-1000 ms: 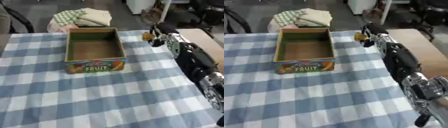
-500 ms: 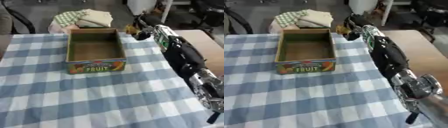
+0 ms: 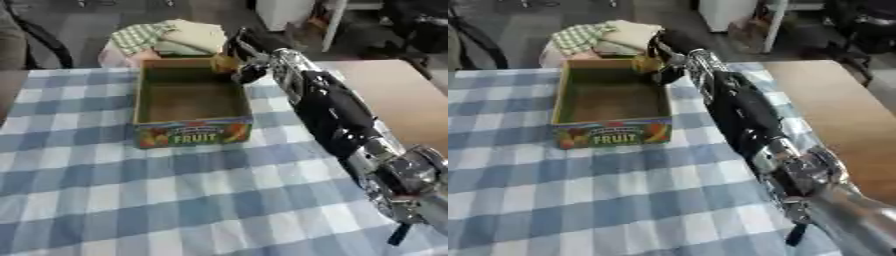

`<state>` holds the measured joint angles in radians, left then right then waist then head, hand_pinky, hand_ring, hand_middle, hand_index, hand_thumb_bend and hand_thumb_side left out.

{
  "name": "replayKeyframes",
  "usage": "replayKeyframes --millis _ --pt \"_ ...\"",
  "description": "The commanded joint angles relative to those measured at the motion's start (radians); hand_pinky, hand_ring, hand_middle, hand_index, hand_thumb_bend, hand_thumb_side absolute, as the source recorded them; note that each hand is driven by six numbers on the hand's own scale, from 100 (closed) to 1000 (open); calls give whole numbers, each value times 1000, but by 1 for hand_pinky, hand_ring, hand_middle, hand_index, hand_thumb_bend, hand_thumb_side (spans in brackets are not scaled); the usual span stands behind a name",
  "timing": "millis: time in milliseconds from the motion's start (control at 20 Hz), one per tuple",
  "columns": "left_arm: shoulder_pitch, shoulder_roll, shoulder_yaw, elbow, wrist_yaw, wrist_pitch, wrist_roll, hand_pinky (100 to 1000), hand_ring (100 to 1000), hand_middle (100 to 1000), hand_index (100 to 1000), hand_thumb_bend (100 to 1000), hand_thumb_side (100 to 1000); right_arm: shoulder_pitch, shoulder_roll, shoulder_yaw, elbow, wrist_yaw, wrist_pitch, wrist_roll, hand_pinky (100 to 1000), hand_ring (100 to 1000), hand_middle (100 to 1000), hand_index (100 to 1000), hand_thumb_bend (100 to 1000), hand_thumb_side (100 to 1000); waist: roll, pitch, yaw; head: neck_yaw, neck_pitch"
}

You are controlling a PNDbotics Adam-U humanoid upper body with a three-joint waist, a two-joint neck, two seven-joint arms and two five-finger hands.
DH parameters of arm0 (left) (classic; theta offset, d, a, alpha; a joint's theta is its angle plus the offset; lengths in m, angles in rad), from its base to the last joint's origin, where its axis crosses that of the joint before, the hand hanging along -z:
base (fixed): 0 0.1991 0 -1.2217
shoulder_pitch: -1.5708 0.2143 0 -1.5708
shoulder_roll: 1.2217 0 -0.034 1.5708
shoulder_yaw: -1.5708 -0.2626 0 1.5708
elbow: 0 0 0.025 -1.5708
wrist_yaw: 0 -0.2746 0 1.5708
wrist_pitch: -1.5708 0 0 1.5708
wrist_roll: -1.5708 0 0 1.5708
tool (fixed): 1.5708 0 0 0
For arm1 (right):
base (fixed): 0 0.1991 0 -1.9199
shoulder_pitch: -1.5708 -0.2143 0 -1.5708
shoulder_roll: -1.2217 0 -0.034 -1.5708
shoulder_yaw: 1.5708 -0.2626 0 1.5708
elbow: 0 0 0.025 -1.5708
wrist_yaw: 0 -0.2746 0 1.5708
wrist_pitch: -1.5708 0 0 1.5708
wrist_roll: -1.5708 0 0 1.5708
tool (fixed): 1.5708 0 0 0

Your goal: Pick up objects on the table and place them in the box.

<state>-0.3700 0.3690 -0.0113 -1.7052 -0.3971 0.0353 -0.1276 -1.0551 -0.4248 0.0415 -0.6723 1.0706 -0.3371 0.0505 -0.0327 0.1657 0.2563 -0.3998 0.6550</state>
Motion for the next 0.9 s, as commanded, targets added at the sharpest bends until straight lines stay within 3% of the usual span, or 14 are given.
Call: replayKeyframes --millis 50,100,150,250,350,450,600,850,900 --pt "-13 10 -1 -8 3 -3 -4 752 557 495 633 530 162 -23 13 5 2 39 -11 7 675 541 272 359 210 100 7 -18 6 -9 1" --pt "-13 10 -1 -8 3 -3 -5 752 557 495 633 531 163 -22 21 6 8 50 -13 8 676 544 279 367 232 100 8 -18 8 -11 0" --pt "-14 9 -1 -8 3 -3 -5 752 556 495 633 532 163 -20 30 8 14 62 -18 11 681 556 293 387 288 162 8 -17 10 -12 0" --pt "-15 8 -1 -8 4 -4 -5 752 556 495 633 532 163 -17 42 10 22 83 -26 15 698 588 398 520 409 278 8 -16 12 -14 0" --pt "-15 7 -1 -8 4 -4 -6 752 556 494 632 533 163 -16 48 10 25 96 -32 18 721 650 559 704 537 373 8 -15 12 -15 0" --pt "-15 7 0 -8 4 -3 -6 753 556 494 632 532 163 -16 47 7 22 98 -37 17 735 683 643 784 565 418 7 -15 12 -15 -2" --pt "-16 8 1 -9 4 -3 -5 753 555 494 632 532 163 -16 41 4 13 87 -41 11 746 703 701 818 580 438 6 -15 9 -15 -4" --pt "-15 11 4 -8 3 -2 -3 752 554 493 632 532 163 -24 9 -5 -12 47 -38 3 741 688 642 810 536 383 3 -14 -3 -13 -9" --pt "-15 12 4 -8 2 -2 -3 752 554 493 632 532 163 -27 -2 -8 -19 33 -36 0 739 681 632 804 391 382 3 -14 -6 -12 -10"
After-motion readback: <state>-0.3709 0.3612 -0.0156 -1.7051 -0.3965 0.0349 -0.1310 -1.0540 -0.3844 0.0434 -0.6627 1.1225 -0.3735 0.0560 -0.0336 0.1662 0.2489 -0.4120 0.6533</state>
